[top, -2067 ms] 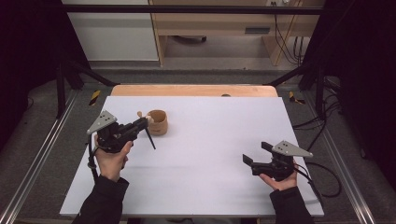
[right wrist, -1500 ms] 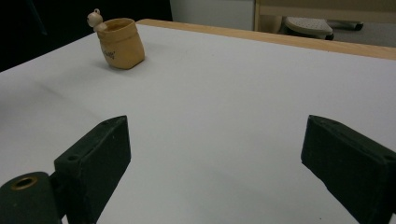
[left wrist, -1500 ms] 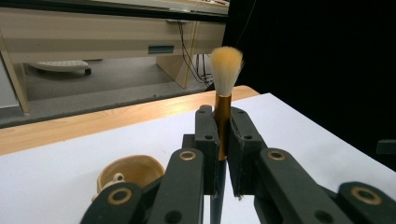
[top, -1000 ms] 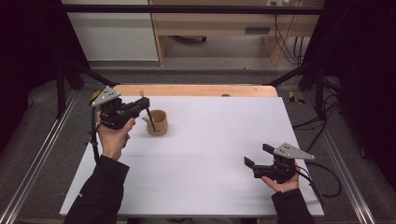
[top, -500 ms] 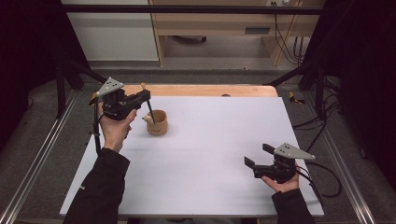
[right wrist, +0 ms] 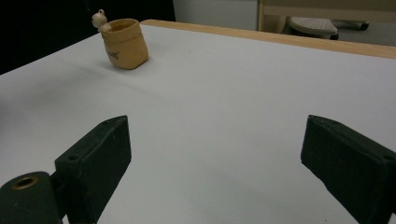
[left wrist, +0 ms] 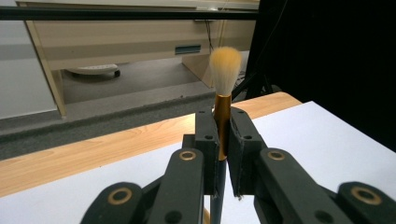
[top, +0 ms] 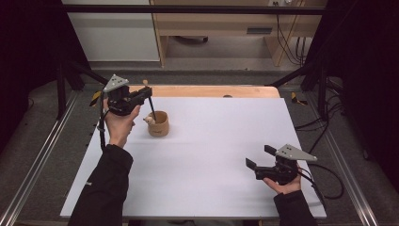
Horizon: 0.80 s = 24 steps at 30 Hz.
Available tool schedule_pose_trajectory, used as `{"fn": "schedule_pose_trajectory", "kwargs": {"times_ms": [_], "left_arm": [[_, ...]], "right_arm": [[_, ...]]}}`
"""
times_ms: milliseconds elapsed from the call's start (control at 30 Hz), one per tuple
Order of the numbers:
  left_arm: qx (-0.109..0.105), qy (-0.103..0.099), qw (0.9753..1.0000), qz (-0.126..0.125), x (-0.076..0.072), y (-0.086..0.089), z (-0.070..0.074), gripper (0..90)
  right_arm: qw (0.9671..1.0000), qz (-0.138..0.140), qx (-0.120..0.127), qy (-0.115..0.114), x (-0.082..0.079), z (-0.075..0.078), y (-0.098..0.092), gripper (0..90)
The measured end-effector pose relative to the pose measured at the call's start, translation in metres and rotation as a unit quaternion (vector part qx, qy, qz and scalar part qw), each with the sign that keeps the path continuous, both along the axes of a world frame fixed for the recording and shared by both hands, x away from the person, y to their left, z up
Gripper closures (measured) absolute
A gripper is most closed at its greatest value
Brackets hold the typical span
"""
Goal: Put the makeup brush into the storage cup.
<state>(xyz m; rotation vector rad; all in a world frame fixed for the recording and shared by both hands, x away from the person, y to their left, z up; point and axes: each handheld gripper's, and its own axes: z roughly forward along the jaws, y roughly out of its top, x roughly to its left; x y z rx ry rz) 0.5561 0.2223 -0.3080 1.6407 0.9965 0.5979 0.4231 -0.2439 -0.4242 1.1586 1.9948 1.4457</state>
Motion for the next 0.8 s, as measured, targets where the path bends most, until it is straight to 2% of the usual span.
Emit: {"fn": "schedule_pose_trajectory", "kwargs": {"times_ms": [400,800], "left_arm": [[0.012,-0.003,0.9999,0.009,0.015,-0.009,-0.012,83.5],[0.022,0.008,0.9996,0.014,0.027,-0.016,-0.026,83.5]], "right_arm": [[1.0000,0.003,-0.003,-0.001,0.000,-0.001,0.000,9.2],[1.0000,0.003,-0.002,0.000,0.000,0.000,0.000,9.2]]}}
